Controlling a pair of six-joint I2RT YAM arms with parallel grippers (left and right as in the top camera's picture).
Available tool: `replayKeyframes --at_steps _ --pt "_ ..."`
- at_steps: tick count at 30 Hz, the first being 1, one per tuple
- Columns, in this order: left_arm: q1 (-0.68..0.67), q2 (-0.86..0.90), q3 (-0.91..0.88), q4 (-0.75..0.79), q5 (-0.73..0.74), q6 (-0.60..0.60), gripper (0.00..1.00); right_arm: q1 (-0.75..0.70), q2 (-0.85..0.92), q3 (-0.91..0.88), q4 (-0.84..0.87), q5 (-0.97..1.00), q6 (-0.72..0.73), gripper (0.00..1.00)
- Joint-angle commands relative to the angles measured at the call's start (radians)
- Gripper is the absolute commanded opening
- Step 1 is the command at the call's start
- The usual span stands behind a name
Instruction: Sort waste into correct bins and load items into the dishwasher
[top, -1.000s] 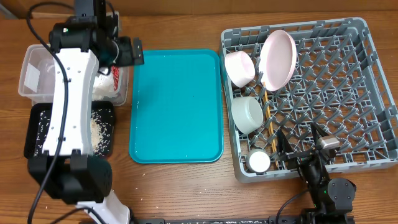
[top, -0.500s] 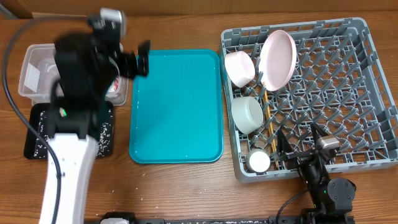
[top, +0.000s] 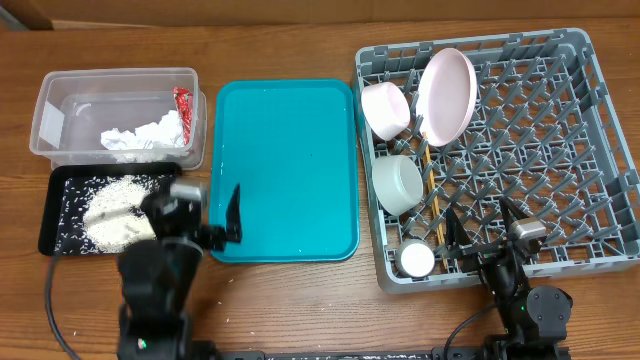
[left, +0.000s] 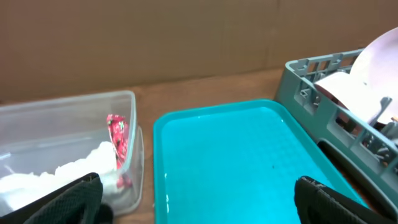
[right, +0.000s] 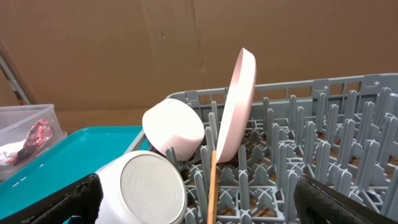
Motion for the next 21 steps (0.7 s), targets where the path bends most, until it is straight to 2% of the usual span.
replayKeyframes --at_steps 1,7,11,21 --pt "0.008 -0.134 -0.111 0.035 -0.018 -0.014 1.00 -0.002 -0.011 -0.011 0.005 0.006 0.000 1.00" --pt "0.007 -0.337 -0.264 0.129 -0.070 -0.013 1.00 -0.002 -0.011 -0.011 0.006 0.006 0.000 1.00" --pt "0.007 -0.444 -0.318 0.130 -0.096 -0.002 1.00 -0.002 -0.011 -0.011 0.006 0.006 0.000 1.00" --pt "0.007 -0.475 -0.351 0.017 -0.093 -0.010 1.00 -0.002 -0.011 -0.011 0.006 0.006 0.000 1.00"
